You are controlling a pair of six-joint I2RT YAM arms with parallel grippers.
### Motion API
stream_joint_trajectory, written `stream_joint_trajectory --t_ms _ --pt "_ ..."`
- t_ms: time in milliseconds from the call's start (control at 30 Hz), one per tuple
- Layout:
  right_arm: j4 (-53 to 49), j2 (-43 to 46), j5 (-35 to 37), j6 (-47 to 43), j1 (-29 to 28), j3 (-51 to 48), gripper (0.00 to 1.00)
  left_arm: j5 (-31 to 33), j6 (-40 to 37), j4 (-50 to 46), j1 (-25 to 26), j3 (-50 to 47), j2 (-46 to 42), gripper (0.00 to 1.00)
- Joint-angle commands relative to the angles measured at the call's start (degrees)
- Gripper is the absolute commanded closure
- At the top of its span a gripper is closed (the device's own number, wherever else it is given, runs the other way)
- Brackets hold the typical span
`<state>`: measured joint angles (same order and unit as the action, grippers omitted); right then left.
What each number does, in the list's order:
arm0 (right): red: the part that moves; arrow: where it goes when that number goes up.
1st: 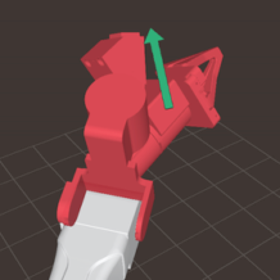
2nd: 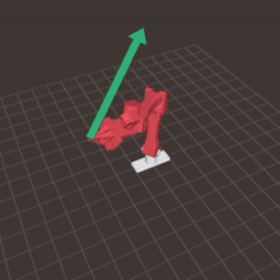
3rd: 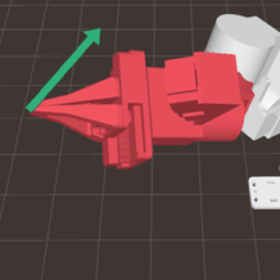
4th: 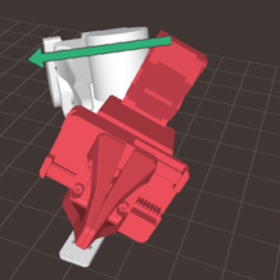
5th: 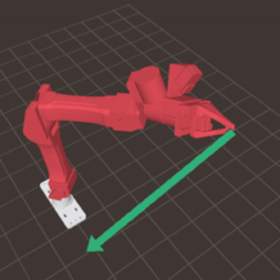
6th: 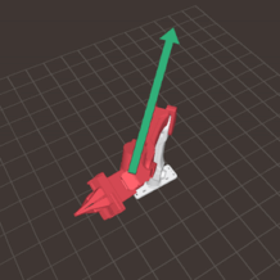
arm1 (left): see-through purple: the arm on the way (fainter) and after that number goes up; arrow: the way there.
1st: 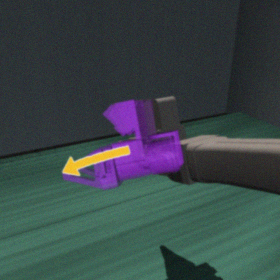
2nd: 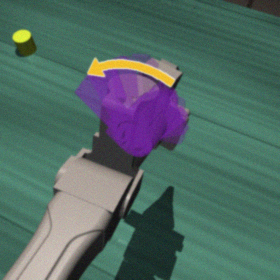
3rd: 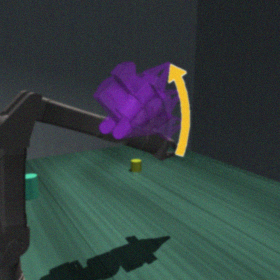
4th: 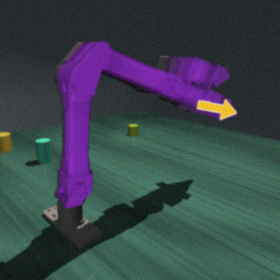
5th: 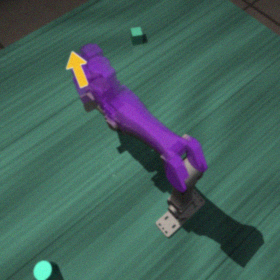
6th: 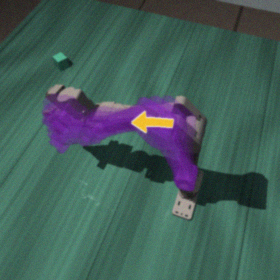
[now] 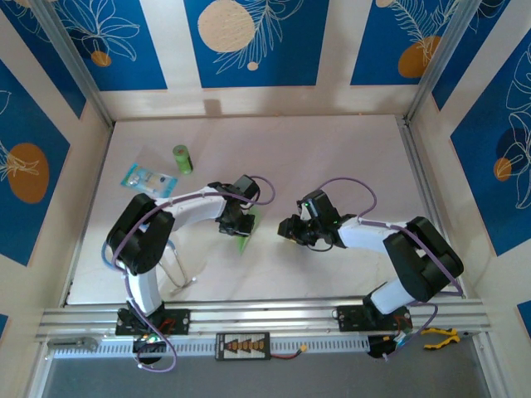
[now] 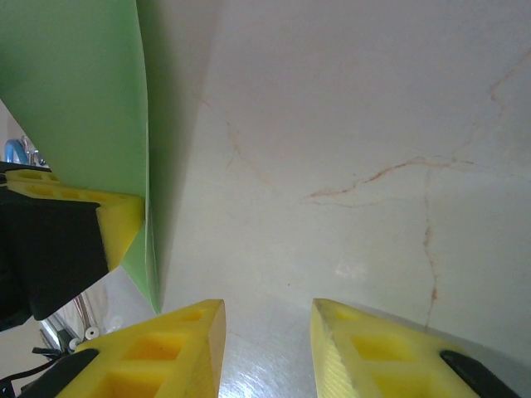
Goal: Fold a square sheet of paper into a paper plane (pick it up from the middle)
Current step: Move a paper plane to the center of the table.
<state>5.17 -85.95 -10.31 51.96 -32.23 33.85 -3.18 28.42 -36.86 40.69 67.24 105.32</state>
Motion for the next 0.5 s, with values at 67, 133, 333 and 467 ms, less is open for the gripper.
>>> stream_joint_trajectory --t_ms 67,133,333,467 --pt "0.07 -0.01 -1.47 -0.72 0.21 -0.39 0.67 -1.48 1.17 0.04 0.57 1.16 1.2 0.88" --pt "0.06 -0.02 -1.5 -0.81 0.24 -0.4 0.66 -1.48 1.29 0.12 0.67 1.23 1.63 0.88" --pt "0.03 0.0 -1.56 -0.81 0.24 -0.4 0.67 -0.48 1.83 -0.12 1.32 1.73 2.76 0.87" --pt "0.01 0.13 -1.47 -0.84 0.28 -0.54 0.67 0.4 2.16 -0.4 1.81 2.19 3.68 0.86"
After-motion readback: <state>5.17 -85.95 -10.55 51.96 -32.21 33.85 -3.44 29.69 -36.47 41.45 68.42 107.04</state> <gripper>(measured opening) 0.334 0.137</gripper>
